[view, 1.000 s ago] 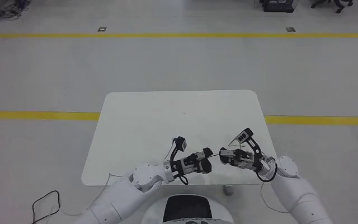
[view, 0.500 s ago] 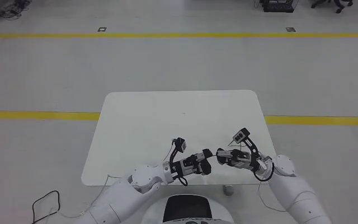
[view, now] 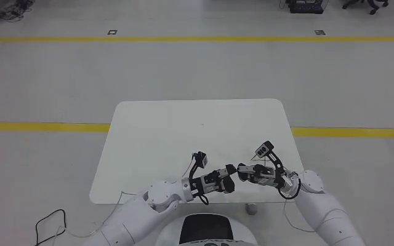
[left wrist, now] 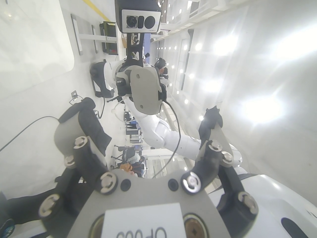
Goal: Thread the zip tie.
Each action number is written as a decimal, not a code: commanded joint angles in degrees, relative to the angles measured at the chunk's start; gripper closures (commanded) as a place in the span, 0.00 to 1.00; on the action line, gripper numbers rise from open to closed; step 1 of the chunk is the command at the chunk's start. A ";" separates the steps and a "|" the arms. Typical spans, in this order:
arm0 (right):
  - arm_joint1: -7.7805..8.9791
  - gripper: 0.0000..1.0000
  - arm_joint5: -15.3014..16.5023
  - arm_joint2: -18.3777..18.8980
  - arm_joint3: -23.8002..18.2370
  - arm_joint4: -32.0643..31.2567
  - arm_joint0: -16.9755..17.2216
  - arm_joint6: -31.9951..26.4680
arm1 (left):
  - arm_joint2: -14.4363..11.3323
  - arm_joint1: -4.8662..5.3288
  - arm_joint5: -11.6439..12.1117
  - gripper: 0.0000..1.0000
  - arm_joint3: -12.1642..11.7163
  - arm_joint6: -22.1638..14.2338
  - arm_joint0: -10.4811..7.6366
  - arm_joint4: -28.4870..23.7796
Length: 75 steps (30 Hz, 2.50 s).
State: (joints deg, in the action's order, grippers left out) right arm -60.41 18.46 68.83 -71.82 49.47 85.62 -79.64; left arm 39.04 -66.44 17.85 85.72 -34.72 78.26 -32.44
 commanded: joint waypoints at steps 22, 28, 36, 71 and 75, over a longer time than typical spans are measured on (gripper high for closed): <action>1.04 1.00 0.46 0.25 -0.98 0.56 0.61 0.00 | 0.55 -0.10 0.74 0.00 -0.57 -0.10 0.18 -1.07; 1.15 1.00 0.51 0.21 -0.93 0.74 0.62 0.00 | 0.65 -0.11 0.96 0.00 -0.75 -0.22 0.35 -1.39; 1.18 1.00 0.55 -0.29 -1.15 0.69 0.43 0.00 | 0.28 -0.29 0.74 0.00 -0.90 -0.54 0.16 -1.53; 1.96 1.00 -0.84 1.23 -1.26 -5.59 0.44 0.00 | 0.08 -0.33 -1.02 0.62 0.30 0.23 0.38 0.71; 2.25 1.00 -1.07 1.88 -1.53 -6.47 0.75 0.00 | 0.10 -0.17 -1.97 0.66 0.89 0.77 0.50 2.36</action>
State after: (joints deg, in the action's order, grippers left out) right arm -58.25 17.50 70.56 -73.29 43.34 86.29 -79.64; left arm 39.10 -66.66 16.13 86.42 -34.16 78.69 -30.49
